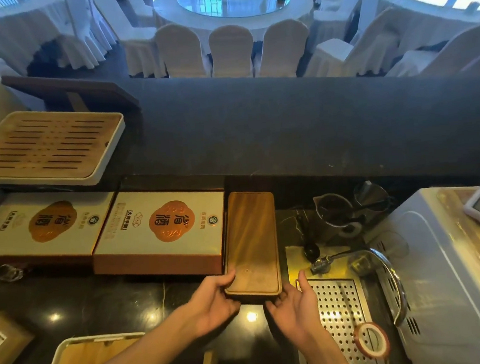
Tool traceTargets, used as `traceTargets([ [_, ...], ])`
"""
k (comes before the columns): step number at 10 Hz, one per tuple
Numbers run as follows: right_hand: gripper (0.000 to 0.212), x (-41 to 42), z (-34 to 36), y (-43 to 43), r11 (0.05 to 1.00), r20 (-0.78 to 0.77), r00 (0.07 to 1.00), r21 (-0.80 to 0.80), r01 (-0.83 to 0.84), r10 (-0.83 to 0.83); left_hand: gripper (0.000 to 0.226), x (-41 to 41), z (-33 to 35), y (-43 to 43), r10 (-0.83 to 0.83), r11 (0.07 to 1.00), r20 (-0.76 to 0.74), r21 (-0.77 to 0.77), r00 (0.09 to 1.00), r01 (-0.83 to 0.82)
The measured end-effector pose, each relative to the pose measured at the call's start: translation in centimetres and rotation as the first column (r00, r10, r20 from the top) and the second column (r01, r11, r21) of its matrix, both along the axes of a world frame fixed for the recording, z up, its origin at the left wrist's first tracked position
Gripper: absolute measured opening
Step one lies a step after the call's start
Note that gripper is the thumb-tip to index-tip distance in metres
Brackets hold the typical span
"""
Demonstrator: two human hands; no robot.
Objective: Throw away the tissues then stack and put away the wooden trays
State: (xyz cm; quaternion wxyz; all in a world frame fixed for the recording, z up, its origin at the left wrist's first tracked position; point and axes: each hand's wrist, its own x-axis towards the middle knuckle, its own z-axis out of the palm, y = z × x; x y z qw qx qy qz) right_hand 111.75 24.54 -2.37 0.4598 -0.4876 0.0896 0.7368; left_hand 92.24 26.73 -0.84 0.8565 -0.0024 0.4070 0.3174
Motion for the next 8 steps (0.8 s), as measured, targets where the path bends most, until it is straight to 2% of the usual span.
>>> traceTargets([
  [1,0.069,-1.0,0.8,1.0,0.999,-0.03,0.999,0.05,0.012,-0.011,0.046,0.6,0.1,0.6,0.043,0.999,-0.015,-0.026,0.999,-0.044],
  [2,0.068,-1.1,1.1,1.2,0.995,-0.035,0.999,0.096,-0.002,0.006,0.046,0.3,0.5,0.8,-0.011,1.0,-0.041,0.001,0.999,0.011],
  [3,0.061,-0.9,1.9,0.6,0.976,0.081,0.992,0.184,-0.114,0.101,0.04,-0.5,1.6,0.9,-0.115,0.992,-0.112,0.028,0.987,0.119],
  [4,0.063,-0.4,3.0,-0.3,0.851,0.635,0.715,0.168,-0.497,0.293,0.03,-0.7,2.6,0.2,-0.298,0.936,-0.401,0.054,0.866,0.347],
  [5,0.066,0.7,2.4,-1.9,0.563,0.991,-0.109,-0.136,-0.815,0.082,0.033,-1.4,3.8,-1.0,-0.39,0.657,-0.808,0.092,0.442,0.748],
  [6,0.069,1.5,2.7,-3.2,0.332,0.846,-0.529,-0.479,-0.813,-0.074,0.044,-2.4,4.5,-1.9,-0.246,0.449,-0.959,0.014,0.138,0.893],
  [7,0.071,1.8,3.9,-3.2,0.277,0.801,-0.591,-0.549,-0.788,-0.094,0.048,-3.9,5.5,-2.9,-0.234,0.369,-0.972,-0.062,0.029,0.927],
  [8,0.066,2.0,5.4,-3.0,0.338,0.858,-0.492,-0.425,-0.84,-0.144,0.043,-5.2,6.5,-3.2,-0.16,0.376,-0.987,-0.052,0.01,0.925],
])
